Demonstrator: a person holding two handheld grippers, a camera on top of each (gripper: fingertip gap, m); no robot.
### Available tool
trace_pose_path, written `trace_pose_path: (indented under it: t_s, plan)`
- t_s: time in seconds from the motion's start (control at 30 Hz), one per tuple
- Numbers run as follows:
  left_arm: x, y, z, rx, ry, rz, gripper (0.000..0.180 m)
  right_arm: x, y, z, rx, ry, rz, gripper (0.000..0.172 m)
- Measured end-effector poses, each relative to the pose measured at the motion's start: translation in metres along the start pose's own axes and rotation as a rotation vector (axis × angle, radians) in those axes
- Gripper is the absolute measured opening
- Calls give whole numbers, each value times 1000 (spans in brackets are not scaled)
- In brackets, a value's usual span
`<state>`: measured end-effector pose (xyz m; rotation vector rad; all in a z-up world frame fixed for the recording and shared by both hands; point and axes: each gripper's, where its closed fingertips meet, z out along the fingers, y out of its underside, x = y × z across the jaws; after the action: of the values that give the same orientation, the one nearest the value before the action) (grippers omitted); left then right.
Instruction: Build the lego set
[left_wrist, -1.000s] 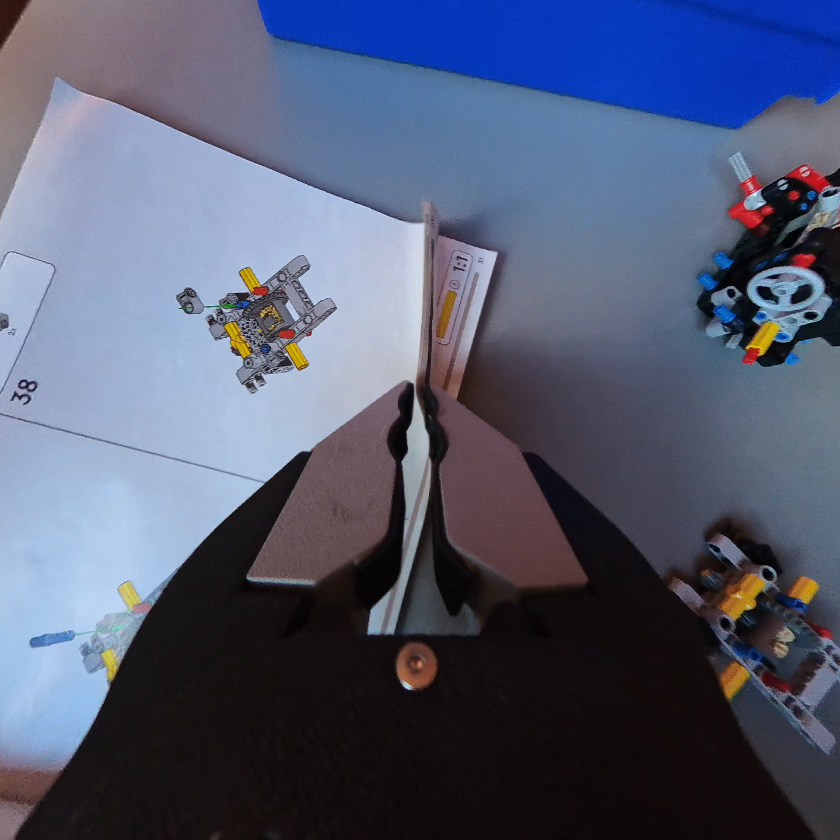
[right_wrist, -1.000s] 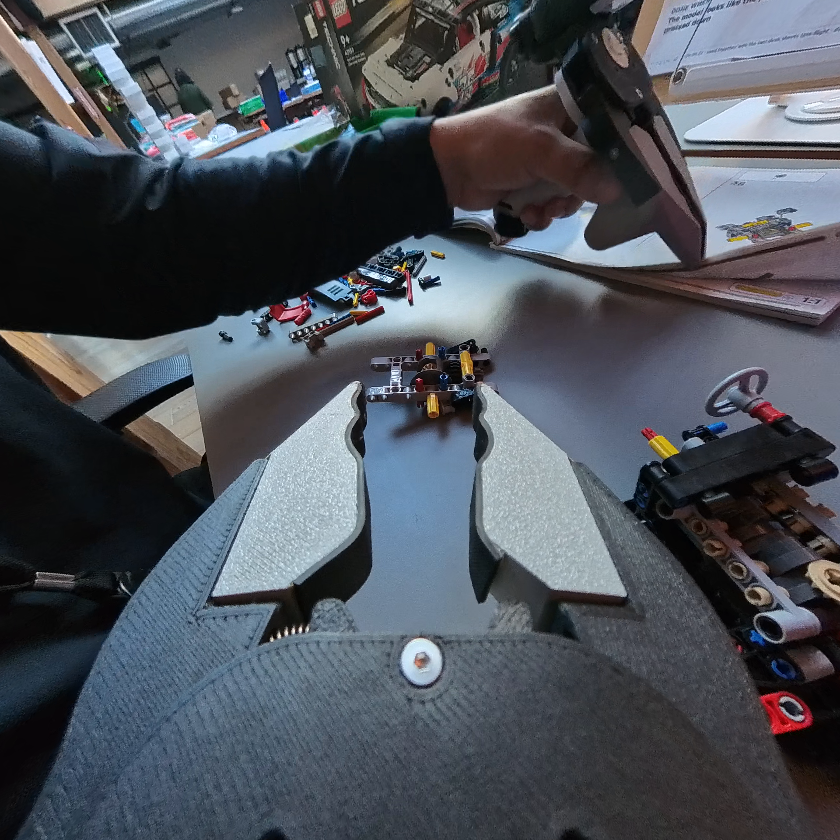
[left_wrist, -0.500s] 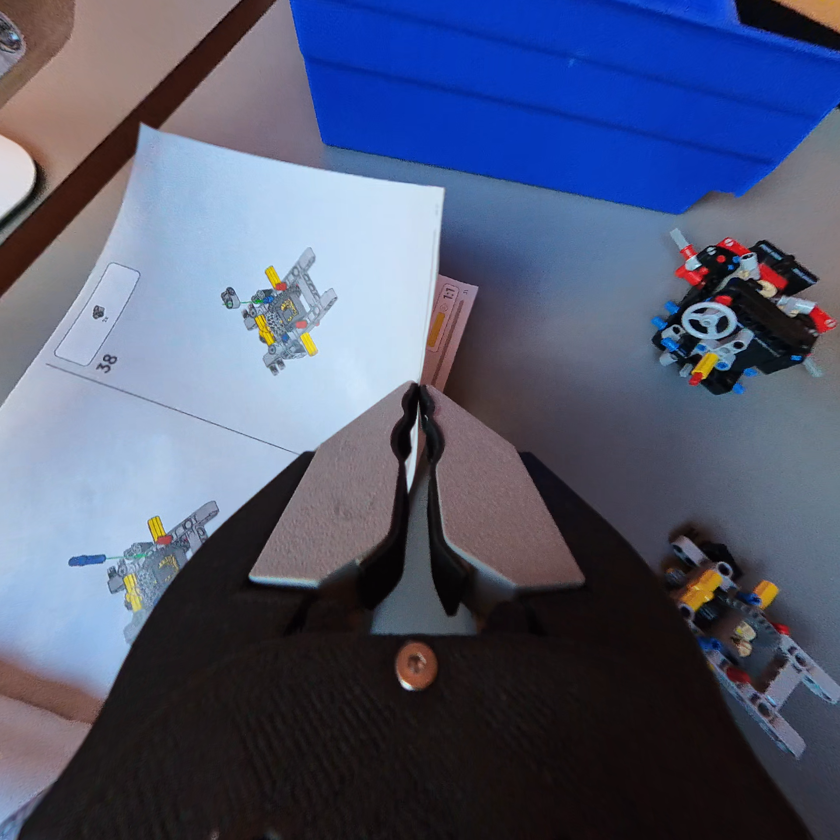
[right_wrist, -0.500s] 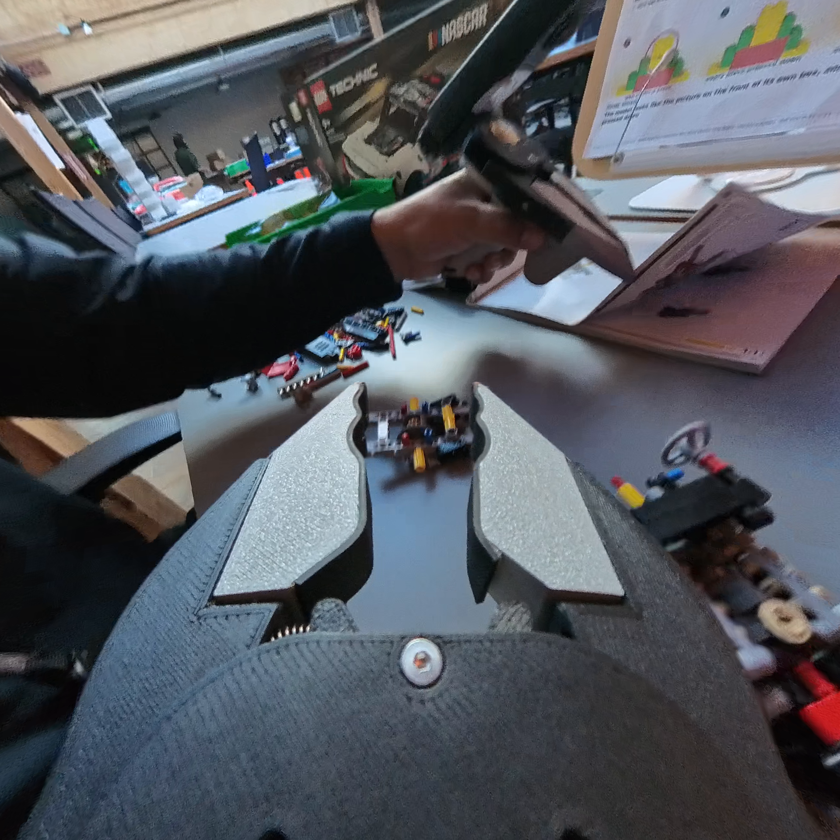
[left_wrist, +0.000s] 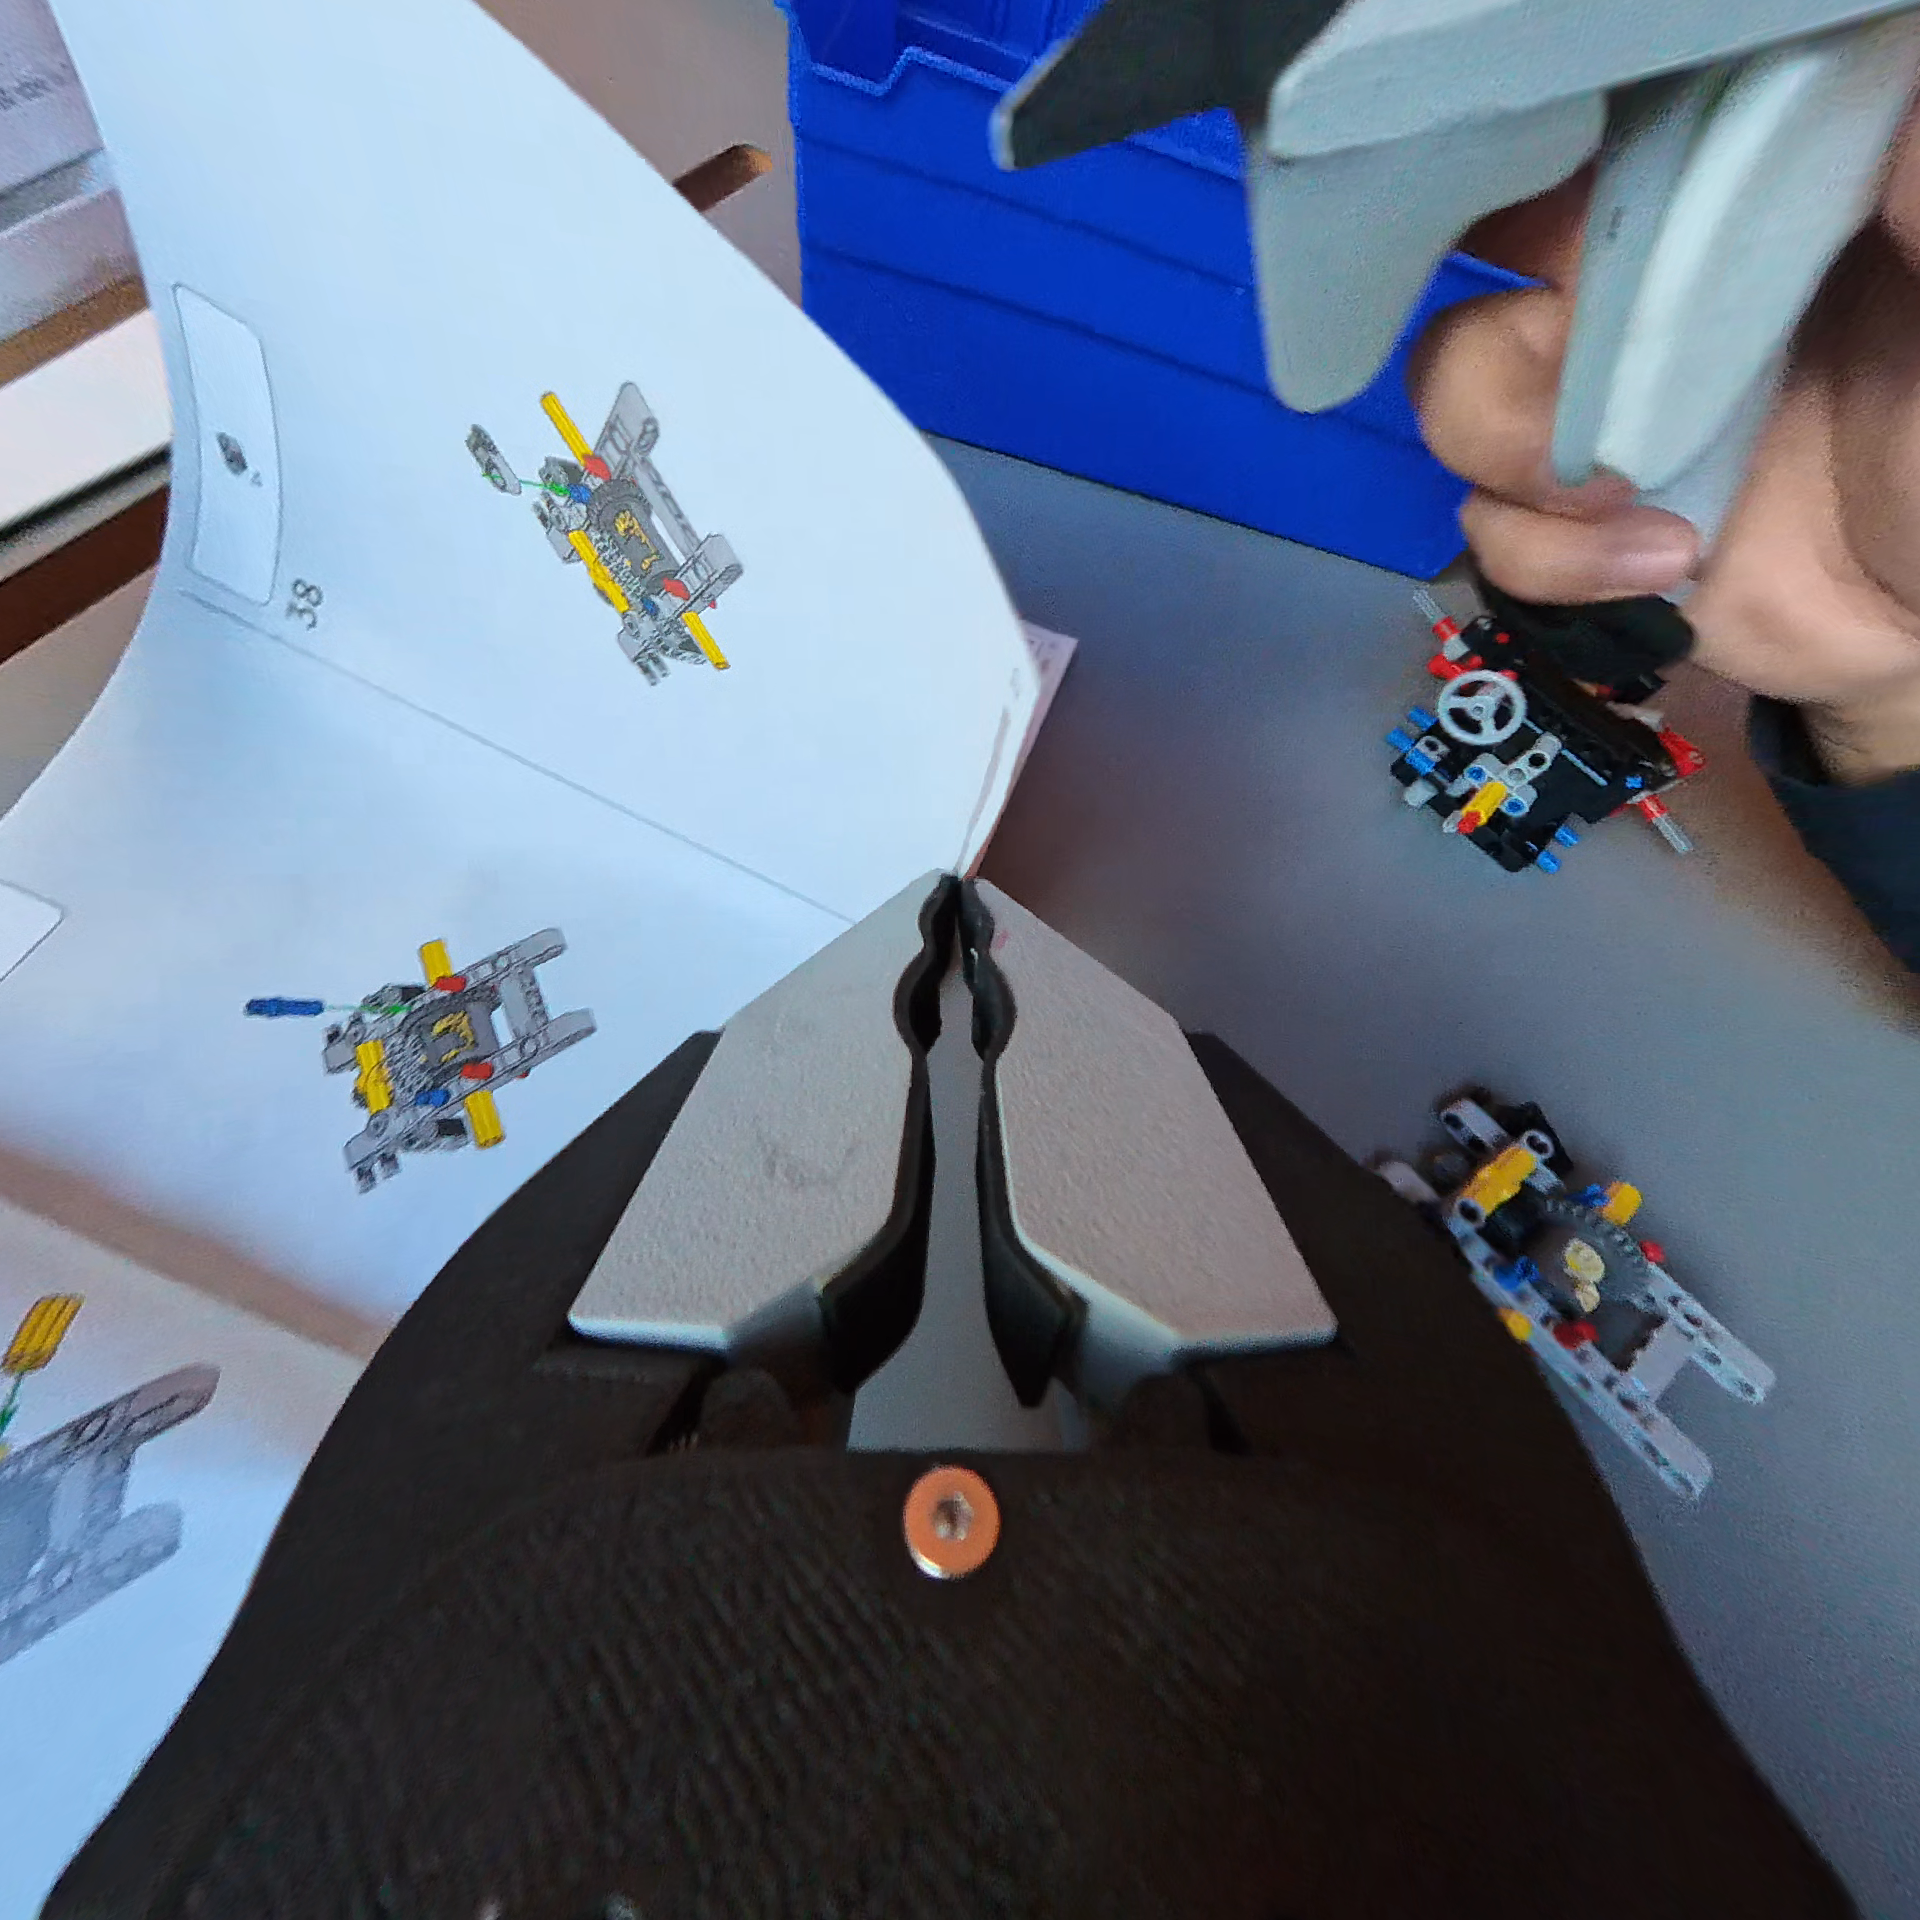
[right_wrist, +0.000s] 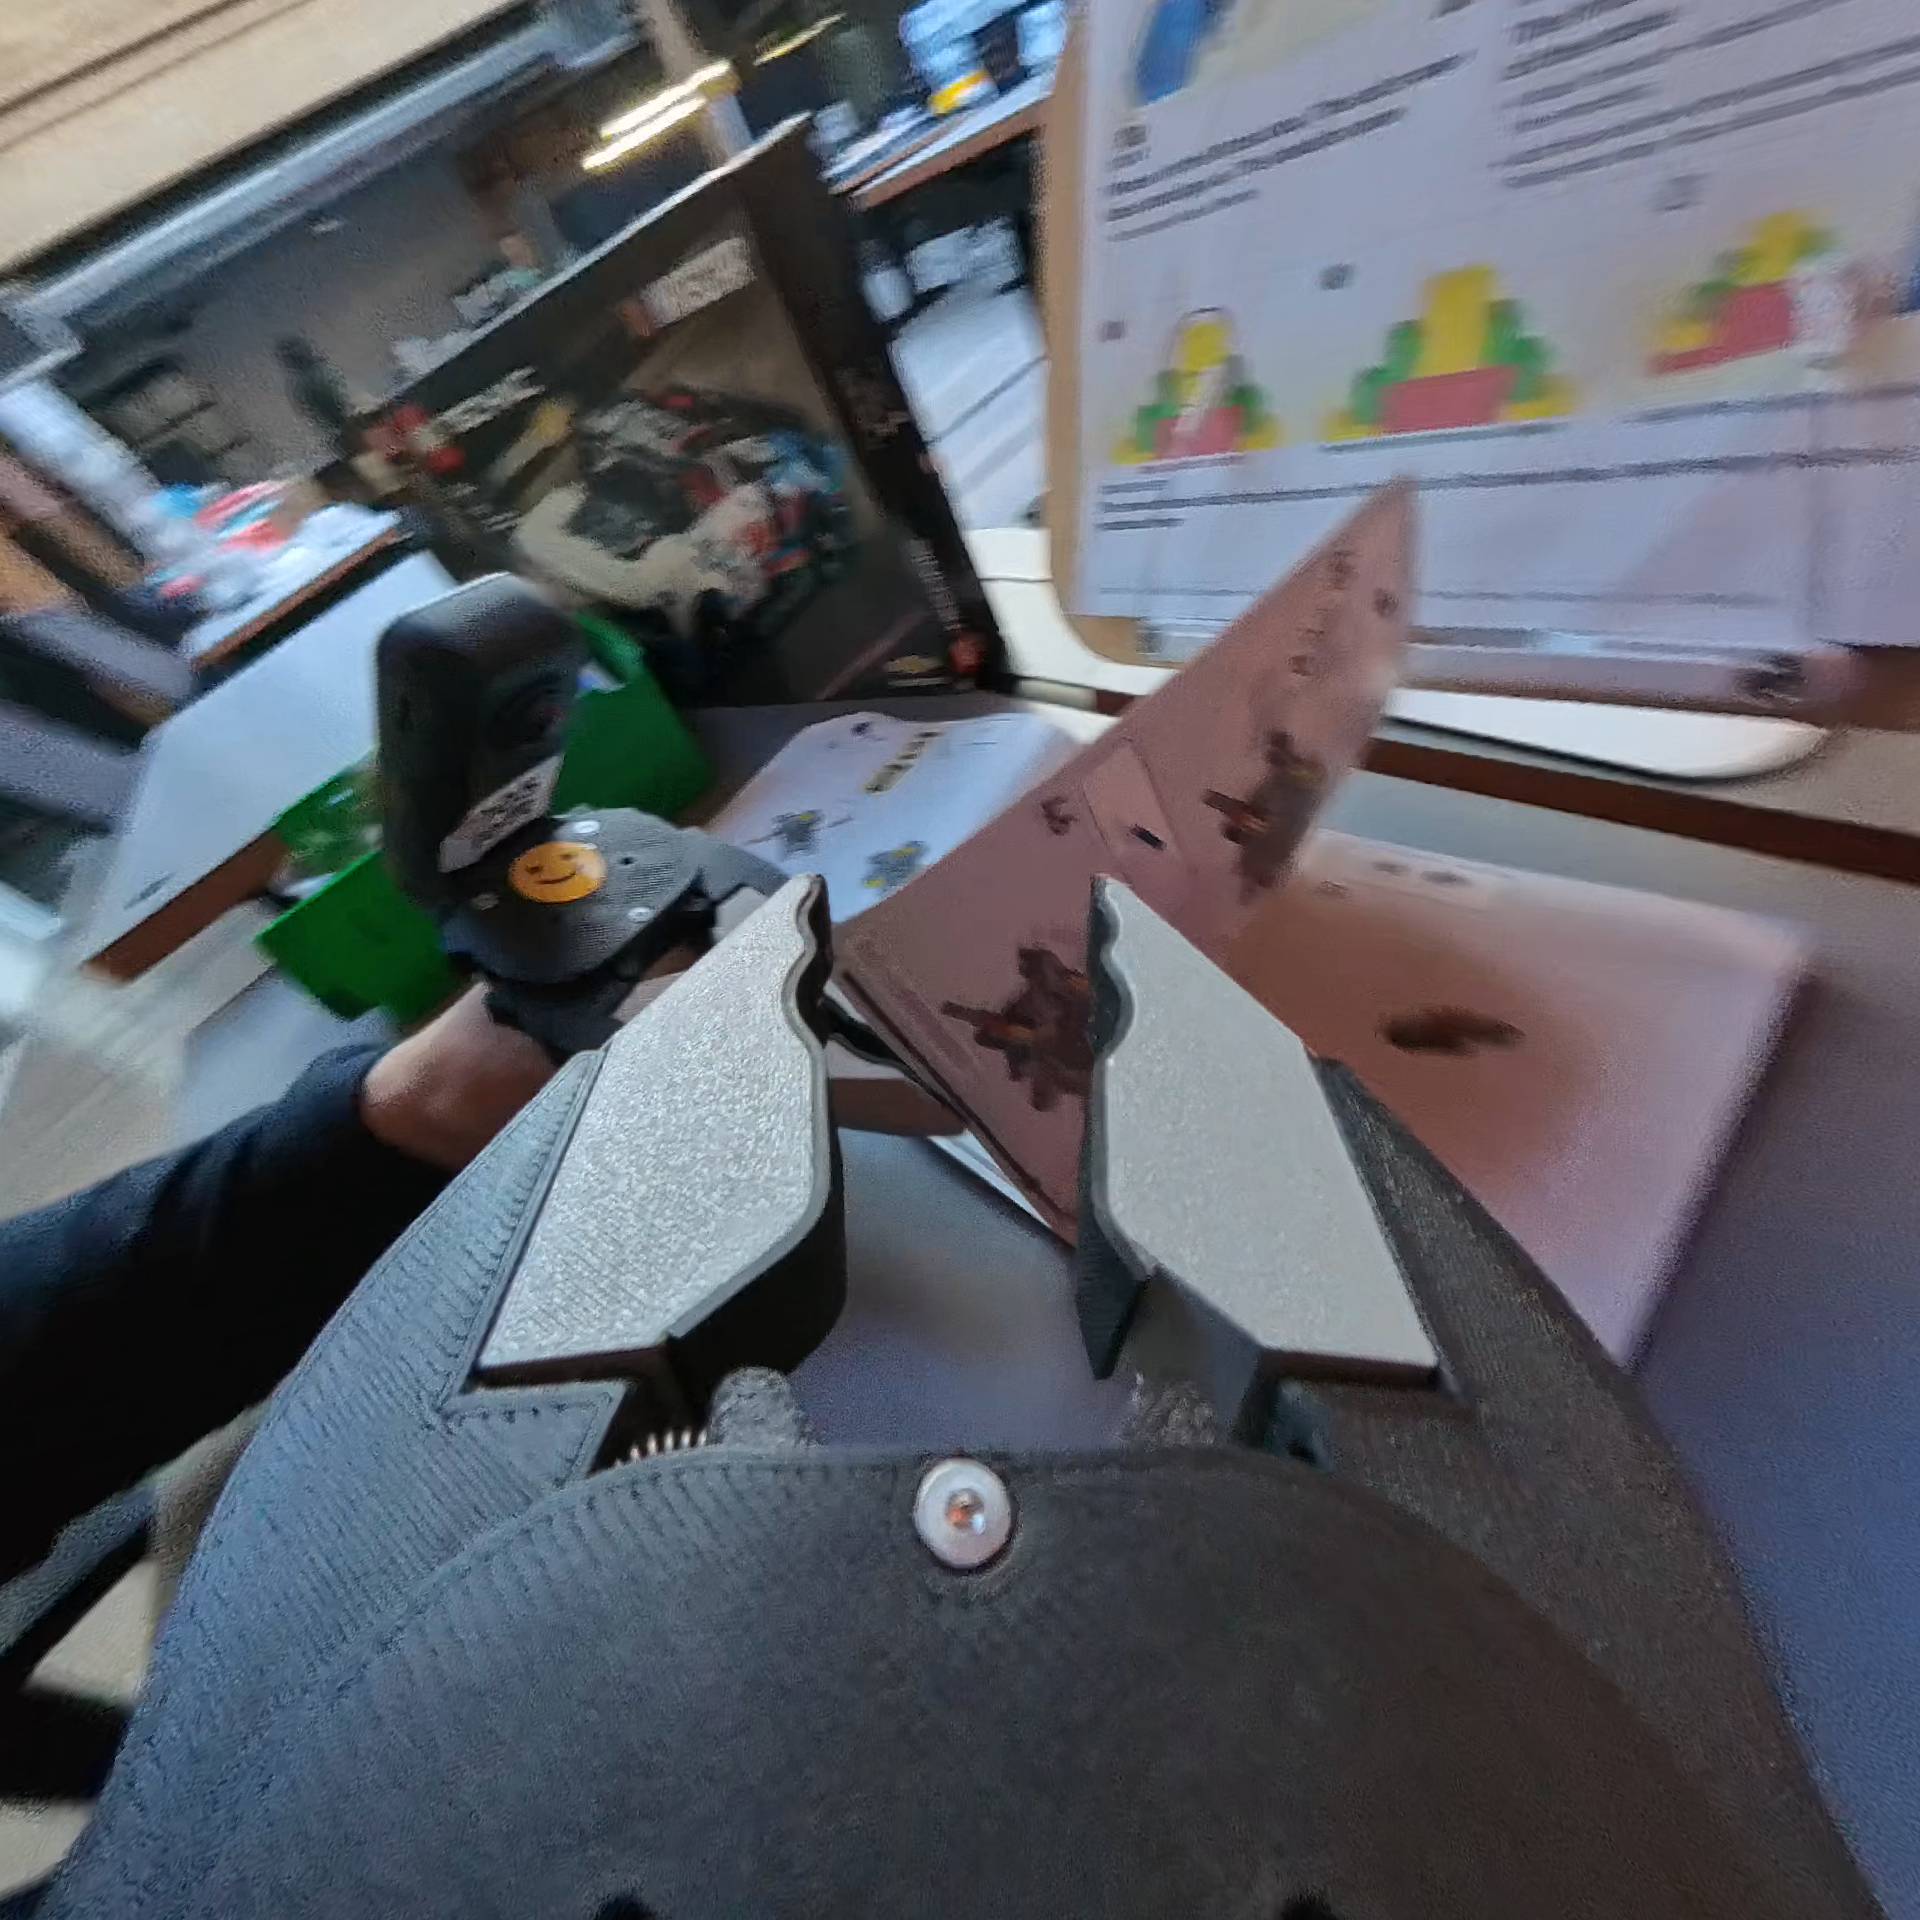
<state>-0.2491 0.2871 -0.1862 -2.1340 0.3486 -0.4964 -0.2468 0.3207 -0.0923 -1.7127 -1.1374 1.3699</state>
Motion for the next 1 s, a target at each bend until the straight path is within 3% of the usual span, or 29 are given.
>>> trace_pose_path:
  t_s: [0.07,0.17,0.33,0.57,0.7,0.87,1.0]
  plan:
    - [-6,2,-10,10,-1,-4,0,-7,4,25,-87,-75,2,52]
    - [-14,3,-23,32,-2,-6,0,5,14,59,-216,-2,-4,66]
    - [-19,3,-38,59,7,2,0,9,7,94,-206,-32,102,82]
    - [-13,0,-55,87,45,32,0,6,-9,100,-146,-118,94,86]
    - [-10,-8,-55,96,70,55,0,-1,5,107,-184,-181,80,84]
    - [-28,5,-56,-20,3,110,2,4,39,112,-311,-216,75,83]
    - [-37,21,-65,-85,35,58,21,7,51,107,-365,-268,119,80]
